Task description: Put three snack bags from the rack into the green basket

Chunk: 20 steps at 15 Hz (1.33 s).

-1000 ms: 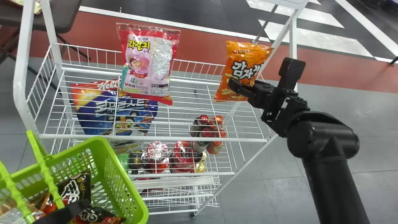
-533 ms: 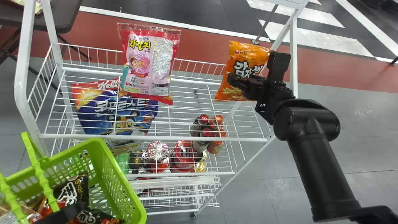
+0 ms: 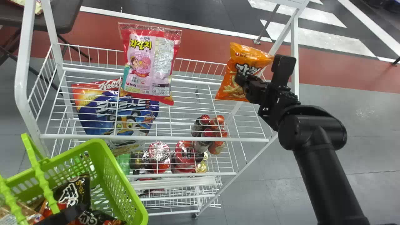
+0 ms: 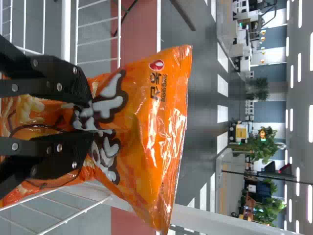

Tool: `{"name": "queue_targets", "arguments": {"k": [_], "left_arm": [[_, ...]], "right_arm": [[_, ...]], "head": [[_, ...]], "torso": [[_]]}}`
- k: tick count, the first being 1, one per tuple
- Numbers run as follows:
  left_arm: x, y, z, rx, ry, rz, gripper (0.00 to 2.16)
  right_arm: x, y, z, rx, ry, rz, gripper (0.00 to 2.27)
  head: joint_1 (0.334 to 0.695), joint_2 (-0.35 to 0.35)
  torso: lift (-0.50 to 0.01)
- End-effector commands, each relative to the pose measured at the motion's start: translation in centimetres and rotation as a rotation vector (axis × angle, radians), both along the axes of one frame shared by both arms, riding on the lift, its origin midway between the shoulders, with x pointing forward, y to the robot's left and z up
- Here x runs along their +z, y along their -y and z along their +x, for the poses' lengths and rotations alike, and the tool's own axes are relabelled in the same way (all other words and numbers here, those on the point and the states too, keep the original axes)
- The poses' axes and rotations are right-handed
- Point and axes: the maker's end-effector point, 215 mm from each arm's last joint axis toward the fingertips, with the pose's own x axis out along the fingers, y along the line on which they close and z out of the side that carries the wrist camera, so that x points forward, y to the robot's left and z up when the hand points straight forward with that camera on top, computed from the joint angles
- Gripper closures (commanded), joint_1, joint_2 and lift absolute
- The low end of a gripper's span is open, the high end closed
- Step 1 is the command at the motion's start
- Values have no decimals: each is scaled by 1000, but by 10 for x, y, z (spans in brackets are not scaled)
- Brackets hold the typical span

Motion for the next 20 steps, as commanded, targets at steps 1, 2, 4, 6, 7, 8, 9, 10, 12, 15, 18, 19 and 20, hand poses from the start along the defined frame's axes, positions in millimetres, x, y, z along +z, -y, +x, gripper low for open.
{"name": "queue_targets", "arguments": {"k": [1,2,4,6,7,8,9,10,12,15,18,19,20], "left_arm": [[0,0,0,3,1,0,2145],[0,0,1,3,1,1,2145],[-1,0,1,4,0,2,2145],[-1,1,1,4,-1,3,2145],[-1,0,1,6,-2,4,2145],[-2,-1,1,9,-3,6,2145],[-2,-2,2,12,-4,10,2145],[-3,-2,2,14,-5,13,2145],[-3,-2,3,14,-5,13,2148],[-3,1,3,7,-4,13,2145],[-3,7,2,-4,-5,12,2145],[-2,9,1,-8,-5,12,2145],[-3,11,1,-11,-5,14,2145]], "right_arm": [[11,-8,-14,18,25,44,2253],[18,-17,-22,37,35,61,2253],[43,-31,-30,67,68,81,2250],[56,-42,-38,90,55,99,2250],[55,-50,-47,108,20,129,2253],[54,-62,-57,132,-13,171,2253],[46,-76,-72,165,-75,224,2250],[42,-93,-88,205,-130,280,2253],[36,-126,-119,291,-222,354,2253],[36,-178,-163,434,-336,453,2253],[40,-236,-195,571,-397,496,2253],[42,-255,-201,606,-402,502,2253],[41,-271,-205,633,-412,508,2250]], "head": [[695,-350],[695,-350],[695,-350],[695,-347],[695,-339],[695,-334],[695,-329],[695,-321],[695,-299],[695,-238],[695,-187],[695,-146],[695,-122]], "torso": [[0],[0],[0],[0],[0],[0],[0],[0],[0],[0],[0],[0],[0]]}}
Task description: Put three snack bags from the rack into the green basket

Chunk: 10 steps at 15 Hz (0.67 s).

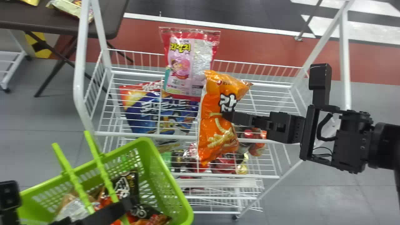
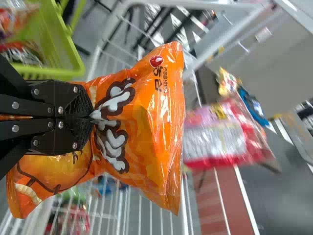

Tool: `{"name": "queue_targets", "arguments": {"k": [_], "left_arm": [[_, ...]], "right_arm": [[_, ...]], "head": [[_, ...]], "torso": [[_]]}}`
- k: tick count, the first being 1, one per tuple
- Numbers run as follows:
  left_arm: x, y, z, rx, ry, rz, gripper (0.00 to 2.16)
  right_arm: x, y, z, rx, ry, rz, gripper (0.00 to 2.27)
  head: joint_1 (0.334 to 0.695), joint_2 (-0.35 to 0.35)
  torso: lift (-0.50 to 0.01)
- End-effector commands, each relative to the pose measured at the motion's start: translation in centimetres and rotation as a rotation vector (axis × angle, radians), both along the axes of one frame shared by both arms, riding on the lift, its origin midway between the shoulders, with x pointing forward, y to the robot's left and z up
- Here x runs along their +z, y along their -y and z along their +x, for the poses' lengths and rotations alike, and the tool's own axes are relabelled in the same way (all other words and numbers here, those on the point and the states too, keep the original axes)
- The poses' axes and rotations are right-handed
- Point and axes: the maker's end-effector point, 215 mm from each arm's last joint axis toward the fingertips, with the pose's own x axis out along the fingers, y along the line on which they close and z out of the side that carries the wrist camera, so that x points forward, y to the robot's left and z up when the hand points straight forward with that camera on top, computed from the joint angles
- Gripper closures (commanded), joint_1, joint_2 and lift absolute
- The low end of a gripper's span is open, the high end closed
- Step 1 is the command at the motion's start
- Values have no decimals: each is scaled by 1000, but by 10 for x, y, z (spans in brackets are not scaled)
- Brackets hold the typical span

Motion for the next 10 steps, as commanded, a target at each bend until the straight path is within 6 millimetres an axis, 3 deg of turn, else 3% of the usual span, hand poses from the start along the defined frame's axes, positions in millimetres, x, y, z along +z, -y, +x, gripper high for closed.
{"name": "queue_targets", "arguments": {"k": [1,6,10], "left_arm": [[2,5,0,-8,4,-1,2145],[3,14,-2,-26,2,2,2145],[1,16,-3,-29,-2,7,2145]], "right_arm": [[0,-41,-10,66,-9,25,2250],[-8,-123,-17,180,6,-13,2253],[-6,-157,-27,239,11,-37,2253]], "head": [[695,-98],[695,40],[695,119]], "torso": [[0],[0],[0]]}}
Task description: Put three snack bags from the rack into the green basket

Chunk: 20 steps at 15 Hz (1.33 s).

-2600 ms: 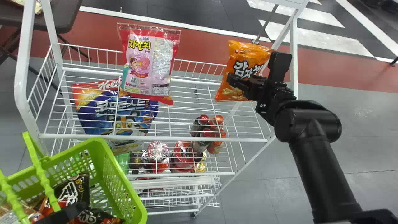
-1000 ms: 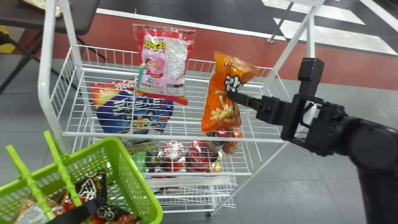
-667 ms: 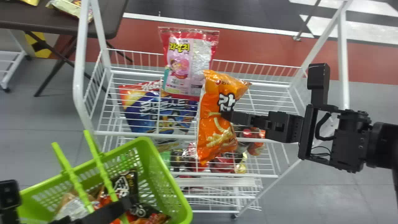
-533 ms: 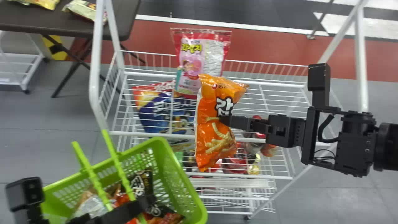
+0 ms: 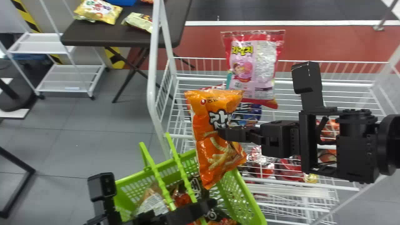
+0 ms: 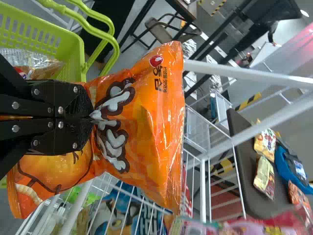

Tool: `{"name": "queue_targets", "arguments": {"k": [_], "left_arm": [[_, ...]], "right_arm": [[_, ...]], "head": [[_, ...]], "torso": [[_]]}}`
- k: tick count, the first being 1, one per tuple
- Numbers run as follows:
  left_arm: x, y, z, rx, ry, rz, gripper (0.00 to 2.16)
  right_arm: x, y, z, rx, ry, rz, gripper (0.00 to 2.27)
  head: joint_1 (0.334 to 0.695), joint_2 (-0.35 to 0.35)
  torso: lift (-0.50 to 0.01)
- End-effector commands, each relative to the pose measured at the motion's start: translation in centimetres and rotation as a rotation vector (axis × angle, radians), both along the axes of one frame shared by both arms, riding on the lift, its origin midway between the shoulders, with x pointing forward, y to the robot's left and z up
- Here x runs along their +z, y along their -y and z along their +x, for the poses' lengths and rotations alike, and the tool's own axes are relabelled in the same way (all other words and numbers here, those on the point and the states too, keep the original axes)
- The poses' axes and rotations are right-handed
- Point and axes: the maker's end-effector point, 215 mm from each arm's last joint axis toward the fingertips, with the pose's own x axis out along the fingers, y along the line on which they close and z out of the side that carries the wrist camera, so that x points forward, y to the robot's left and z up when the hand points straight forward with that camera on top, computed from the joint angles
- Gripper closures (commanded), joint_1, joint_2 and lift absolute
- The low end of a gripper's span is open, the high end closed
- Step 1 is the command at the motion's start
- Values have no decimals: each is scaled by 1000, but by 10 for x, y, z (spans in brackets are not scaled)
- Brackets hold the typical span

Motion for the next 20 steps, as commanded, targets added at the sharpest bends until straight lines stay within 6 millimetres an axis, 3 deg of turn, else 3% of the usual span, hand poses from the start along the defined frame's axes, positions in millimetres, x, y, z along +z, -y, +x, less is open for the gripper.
{"name": "queue_targets", "arguments": {"k": [1,6,10,13,20], "left_arm": [[-1,1,0,0,-3,0,2145],[-5,6,0,-4,-9,14,2145],[-1,5,2,3,1,4,2145],[2,4,3,7,9,-5,2145],[11,-5,5,23,26,-22,2145]], "right_arm": [[3,-19,-8,34,-3,8,2253],[7,-46,-26,82,-24,44,2253],[-21,-51,-52,107,-123,64,2253],[-47,-41,-71,102,-202,65,2253],[-83,-35,-113,134,-356,84,2246]], "head": [[695,146],[695,203],[695,240],[695,250],[695,253]], "torso": [[0],[0],[0],[0],[0]]}}
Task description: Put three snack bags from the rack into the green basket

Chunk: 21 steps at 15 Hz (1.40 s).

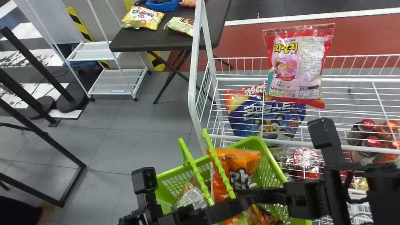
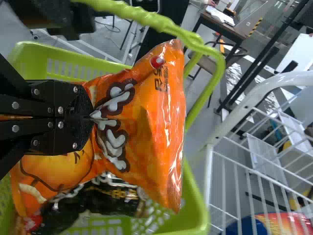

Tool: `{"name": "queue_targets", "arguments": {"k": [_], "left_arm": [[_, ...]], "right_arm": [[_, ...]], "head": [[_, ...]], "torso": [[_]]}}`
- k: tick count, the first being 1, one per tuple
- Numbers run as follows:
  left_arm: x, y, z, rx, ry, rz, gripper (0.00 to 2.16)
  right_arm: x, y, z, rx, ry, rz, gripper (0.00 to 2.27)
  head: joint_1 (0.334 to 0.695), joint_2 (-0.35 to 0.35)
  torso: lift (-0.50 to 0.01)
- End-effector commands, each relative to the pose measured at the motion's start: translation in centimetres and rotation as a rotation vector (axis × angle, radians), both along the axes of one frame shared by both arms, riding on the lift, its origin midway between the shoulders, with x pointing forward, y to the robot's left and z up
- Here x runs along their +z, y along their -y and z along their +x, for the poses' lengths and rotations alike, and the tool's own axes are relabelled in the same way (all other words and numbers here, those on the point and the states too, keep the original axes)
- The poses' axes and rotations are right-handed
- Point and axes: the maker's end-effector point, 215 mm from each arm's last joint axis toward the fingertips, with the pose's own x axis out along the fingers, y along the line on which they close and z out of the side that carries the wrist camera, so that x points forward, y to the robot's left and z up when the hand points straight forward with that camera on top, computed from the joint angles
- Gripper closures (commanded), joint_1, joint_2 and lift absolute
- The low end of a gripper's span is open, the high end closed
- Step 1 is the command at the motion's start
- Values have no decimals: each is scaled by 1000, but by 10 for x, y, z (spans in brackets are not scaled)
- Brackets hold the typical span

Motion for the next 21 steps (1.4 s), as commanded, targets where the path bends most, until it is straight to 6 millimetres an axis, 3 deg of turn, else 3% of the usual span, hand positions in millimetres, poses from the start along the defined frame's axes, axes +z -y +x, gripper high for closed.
{"name": "queue_targets", "arguments": {"k": [1,2,3,4,5,10,12,13,15,17,19,21], "left_arm": [[2,-1,0,2,0,-8,2145],[3,-1,1,4,5,-6,2145],[2,-1,0,4,2,-6,2145],[2,-1,0,3,2,-8,2145],[2,-1,0,5,2,-7,2145],[1,-1,-1,5,1,-5,2145],[1,-1,0,5,0,-3,2145],[0,-1,-1,5,-2,-3,2145],[-1,-3,-2,9,-6,-3,2145],[-1,-5,-3,11,-8,-2,2145],[-1,-3,-3,8,-4,3,2145],[-2,-1,-3,3,1,20,2145]], "right_arm": [[-10,0,-10,9,-48,9,2172],[-11,0,-10,2,-52,19,1885],[-9,1,-9,-1,-53,32,1237],[-8,5,-6,-12,-52,36,144],[-7,9,-2,-22,-50,36,-2],[5,32,35,-116,-31,111,-2],[21,40,59,-155,15,164,-2],[28,51,83,-208,79,175,-2],[29,84,127,-308,227,111,12],[26,115,156,-406,342,52,33],[37,160,193,-539,582,-61,46],[41,192,209,-633,746,-153,53]], "head": [[695,259],[695,265],[695,268],[695,272],[695,270],[695,217],[695,195],[695,186],[695,161],[695,90],[695,47],[695,-15]], "torso": [[0],[0],[0],[0],[0],[0],[0],[0],[0],[0],[0],[0]]}}
